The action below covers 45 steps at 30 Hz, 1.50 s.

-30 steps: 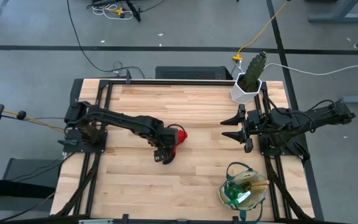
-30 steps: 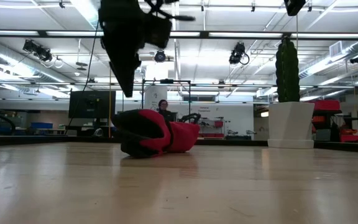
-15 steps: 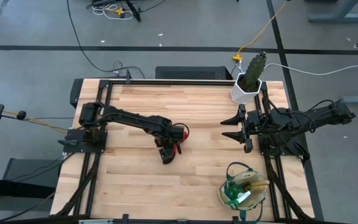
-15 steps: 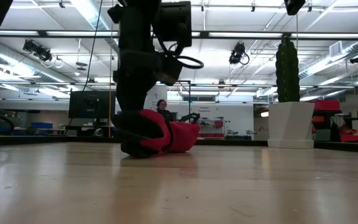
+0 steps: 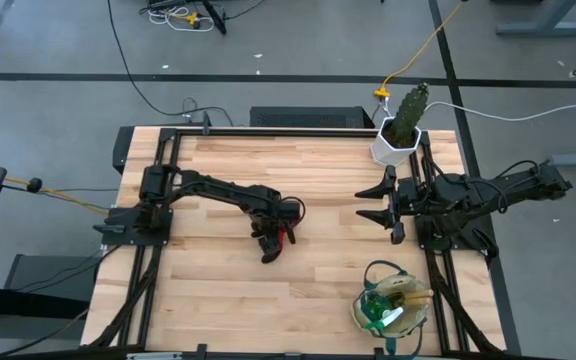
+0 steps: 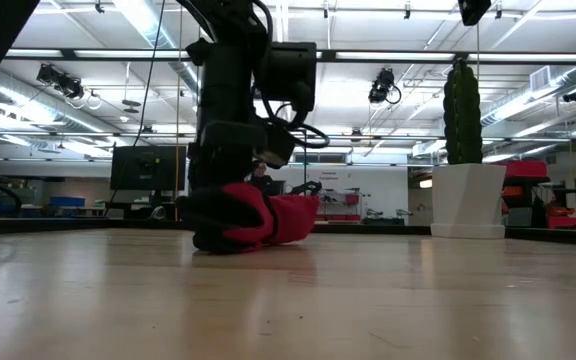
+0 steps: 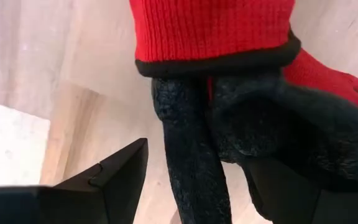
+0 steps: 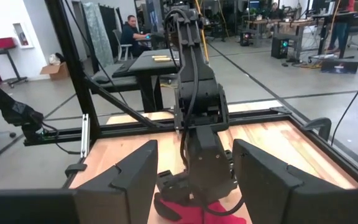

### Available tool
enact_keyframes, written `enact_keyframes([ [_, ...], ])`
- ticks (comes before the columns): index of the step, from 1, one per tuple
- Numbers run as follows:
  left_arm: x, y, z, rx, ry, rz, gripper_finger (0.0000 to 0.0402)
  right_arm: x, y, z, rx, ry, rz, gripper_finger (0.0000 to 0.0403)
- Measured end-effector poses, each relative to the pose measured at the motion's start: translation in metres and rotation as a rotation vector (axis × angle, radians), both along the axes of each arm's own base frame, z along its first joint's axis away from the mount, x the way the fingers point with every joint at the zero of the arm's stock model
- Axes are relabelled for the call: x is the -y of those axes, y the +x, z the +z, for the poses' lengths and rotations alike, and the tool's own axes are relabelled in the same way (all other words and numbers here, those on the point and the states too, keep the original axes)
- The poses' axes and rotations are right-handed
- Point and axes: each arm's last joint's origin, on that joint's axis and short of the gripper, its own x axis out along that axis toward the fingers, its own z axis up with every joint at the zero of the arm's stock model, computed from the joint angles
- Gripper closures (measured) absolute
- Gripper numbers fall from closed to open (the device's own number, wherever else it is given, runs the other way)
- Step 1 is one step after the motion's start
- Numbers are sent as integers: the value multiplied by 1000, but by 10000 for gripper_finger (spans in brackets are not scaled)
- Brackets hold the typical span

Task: Pick & Place Garden tools in Gardening bag
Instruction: Put the red gloves into the gardening tool bag

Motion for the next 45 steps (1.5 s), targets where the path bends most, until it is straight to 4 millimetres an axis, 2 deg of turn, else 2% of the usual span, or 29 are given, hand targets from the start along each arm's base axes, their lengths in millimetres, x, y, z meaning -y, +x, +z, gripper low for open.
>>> enact_keyframes([
  [6,0,1,-1,3,-12,1,164,0,0,0,-2,-1,-1,193],
  [21,0,1,0,4,-32,-1,315,0,0,0,-3,-1,-2,193],
  [28,0,1,0,4,-35,-10,374,0,0,0,-3,-1,-2,193],
  [32,1,1,0,4,-55,-13,389,0,0,0,-3,-1,-2,193],
  [41,1,1,0,5,-102,-13,390,0,0,0,-2,-1,-2,193],
  [45,1,5,7,28,-150,-33,391,0,0,0,-1,-9,-1,193],
])
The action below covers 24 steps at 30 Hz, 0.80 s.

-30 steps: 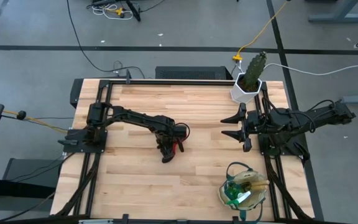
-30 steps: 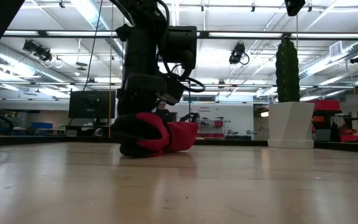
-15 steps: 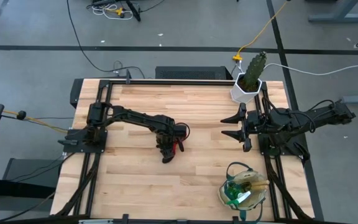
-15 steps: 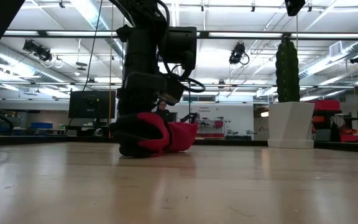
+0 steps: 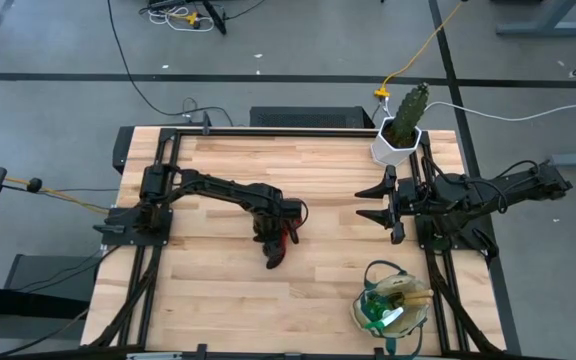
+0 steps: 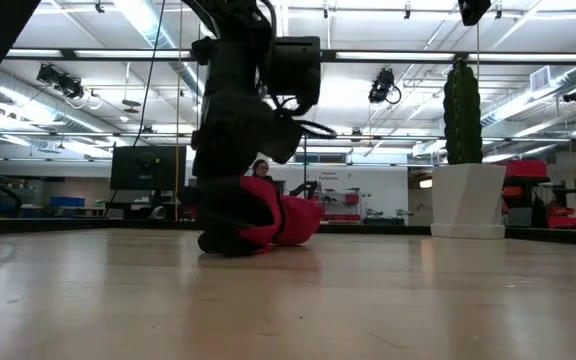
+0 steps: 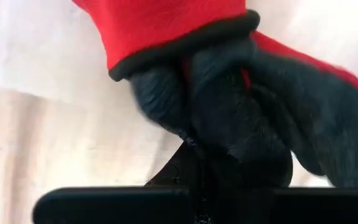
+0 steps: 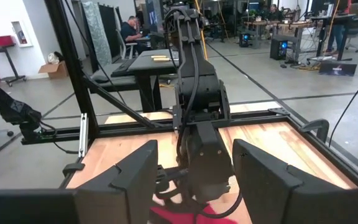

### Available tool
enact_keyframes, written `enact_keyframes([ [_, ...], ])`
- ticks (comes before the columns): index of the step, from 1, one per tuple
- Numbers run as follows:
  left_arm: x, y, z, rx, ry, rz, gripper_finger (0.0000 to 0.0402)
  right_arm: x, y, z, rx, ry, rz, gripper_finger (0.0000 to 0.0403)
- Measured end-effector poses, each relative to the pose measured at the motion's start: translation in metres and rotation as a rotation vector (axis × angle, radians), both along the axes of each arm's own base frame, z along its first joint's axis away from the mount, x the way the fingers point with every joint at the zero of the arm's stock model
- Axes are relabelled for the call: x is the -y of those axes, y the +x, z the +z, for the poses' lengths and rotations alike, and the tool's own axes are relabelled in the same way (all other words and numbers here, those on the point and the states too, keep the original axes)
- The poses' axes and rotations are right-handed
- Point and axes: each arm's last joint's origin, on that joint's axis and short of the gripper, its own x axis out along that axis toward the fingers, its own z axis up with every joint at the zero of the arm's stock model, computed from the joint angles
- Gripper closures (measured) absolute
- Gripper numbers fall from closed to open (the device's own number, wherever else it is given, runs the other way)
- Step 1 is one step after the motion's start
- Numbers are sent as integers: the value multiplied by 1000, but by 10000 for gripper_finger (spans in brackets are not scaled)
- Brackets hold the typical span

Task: Pick & Place Garden tools in Gardening bag
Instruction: Put the red gloves into the gardening tool bag

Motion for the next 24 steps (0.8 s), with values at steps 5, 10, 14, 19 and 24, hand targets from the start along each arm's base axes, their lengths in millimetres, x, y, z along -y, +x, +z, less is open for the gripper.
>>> enact_keyframes([
  [5,-5,9,17,36,-34,4,391,0,0,0,2,-12,1,193],
  [10,-14,18,42,85,-25,-14,391,0,0,0,3,-16,1,193],
  [14,-24,24,66,128,-9,-9,391,0,0,1,12,-33,3,193],
  [19,-40,29,99,186,19,-4,391,0,0,6,58,-75,6,193],
  [24,-58,31,131,264,36,31,391,0,0,8,85,-104,6,193],
])
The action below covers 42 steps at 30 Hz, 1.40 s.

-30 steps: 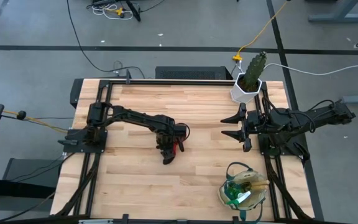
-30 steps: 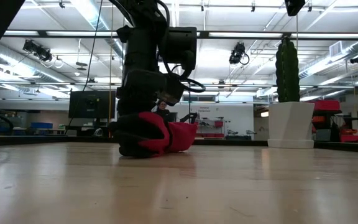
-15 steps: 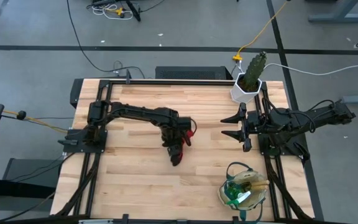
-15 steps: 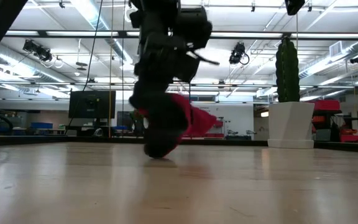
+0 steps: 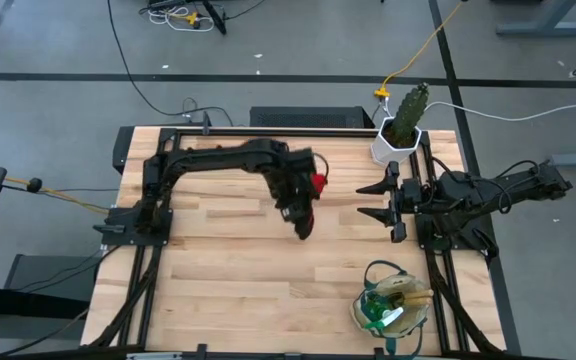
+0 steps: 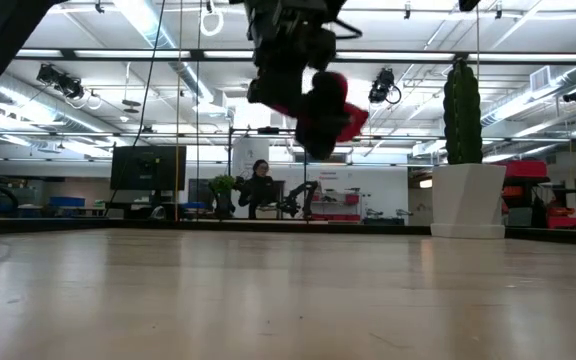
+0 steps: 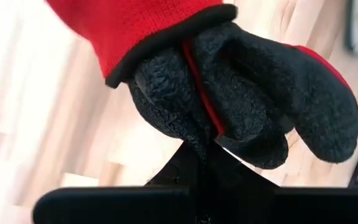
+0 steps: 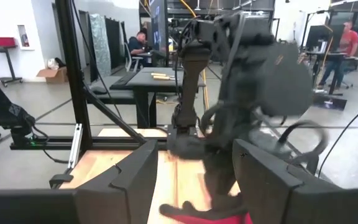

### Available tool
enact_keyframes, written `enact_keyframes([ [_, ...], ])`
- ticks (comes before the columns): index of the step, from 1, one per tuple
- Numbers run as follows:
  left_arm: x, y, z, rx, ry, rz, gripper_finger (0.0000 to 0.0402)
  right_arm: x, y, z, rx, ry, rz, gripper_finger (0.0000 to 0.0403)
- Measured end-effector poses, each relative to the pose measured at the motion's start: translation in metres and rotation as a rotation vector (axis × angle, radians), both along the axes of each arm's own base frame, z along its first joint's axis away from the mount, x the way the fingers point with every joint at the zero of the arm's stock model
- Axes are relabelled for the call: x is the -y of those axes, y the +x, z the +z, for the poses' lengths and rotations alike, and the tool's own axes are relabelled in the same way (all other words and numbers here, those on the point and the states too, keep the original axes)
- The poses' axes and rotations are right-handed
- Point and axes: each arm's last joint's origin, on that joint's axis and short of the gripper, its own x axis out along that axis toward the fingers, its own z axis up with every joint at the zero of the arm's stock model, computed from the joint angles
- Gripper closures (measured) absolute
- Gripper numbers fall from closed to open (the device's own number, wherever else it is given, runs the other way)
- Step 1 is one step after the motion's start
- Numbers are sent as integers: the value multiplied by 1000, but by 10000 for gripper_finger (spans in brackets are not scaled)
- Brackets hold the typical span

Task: Pick & Place Garden tools in Gardening bag
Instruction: Put the red gloves into the gardening tool bag

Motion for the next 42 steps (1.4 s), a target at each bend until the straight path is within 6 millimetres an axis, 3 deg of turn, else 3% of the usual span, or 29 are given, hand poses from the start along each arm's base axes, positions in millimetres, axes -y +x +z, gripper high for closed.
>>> enact_keyframes([
  [8,-20,1,44,160,-19,25,391,0,0,0,1,-54,-19,193],
  [15,-29,-1,65,240,-64,37,391,3,0,0,-5,-168,-95,193],
  [28,-28,0,74,300,-198,13,391,4,0,-2,-46,-396,-146,178],
  [42,-33,6,81,404,-264,10,391,9,-2,-8,-164,-587,-297,76],
])
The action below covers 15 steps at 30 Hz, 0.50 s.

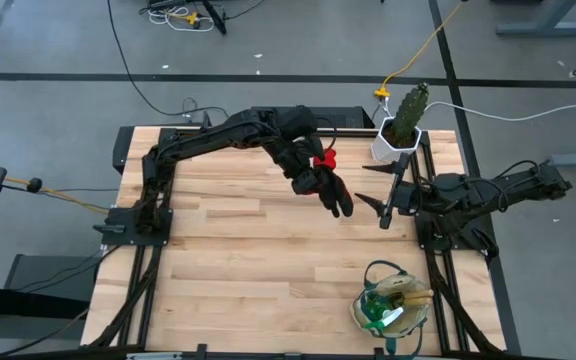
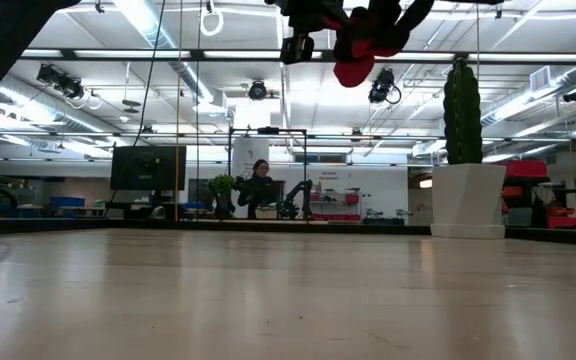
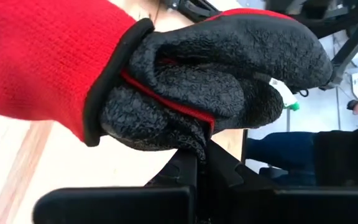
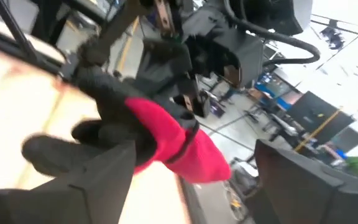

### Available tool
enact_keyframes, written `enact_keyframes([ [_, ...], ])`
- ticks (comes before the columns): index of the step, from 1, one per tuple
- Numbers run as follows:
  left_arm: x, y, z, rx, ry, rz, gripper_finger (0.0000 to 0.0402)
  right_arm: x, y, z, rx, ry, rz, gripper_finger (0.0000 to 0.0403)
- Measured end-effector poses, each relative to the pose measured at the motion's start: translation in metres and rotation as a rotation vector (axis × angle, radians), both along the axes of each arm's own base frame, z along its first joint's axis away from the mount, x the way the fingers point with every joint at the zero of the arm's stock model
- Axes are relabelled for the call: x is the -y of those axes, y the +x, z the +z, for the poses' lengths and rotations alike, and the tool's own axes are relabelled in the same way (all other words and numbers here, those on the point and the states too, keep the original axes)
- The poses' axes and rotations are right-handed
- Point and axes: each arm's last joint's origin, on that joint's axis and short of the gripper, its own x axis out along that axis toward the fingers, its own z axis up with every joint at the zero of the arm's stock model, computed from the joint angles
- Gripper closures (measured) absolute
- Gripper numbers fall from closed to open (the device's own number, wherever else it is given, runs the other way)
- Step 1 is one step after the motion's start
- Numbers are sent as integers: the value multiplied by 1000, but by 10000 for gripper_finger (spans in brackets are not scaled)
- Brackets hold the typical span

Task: Pick & Place Garden tools in Gardening bag
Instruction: Put the red gloves into the gardening tool bag

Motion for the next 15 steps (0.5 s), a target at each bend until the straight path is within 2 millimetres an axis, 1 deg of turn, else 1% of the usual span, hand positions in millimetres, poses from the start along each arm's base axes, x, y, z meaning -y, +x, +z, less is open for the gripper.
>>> enact_keyframes([
  [6,-3,2,4,54,-34,-24,391,0,0,-5,-78,-97,5,45],
  [10,-4,5,7,105,-64,-51,391,0,0,-10,-150,-172,16,41],
  [15,-4,7,10,144,-86,-70,391,-1,3,-13,-194,-250,26,41],
])
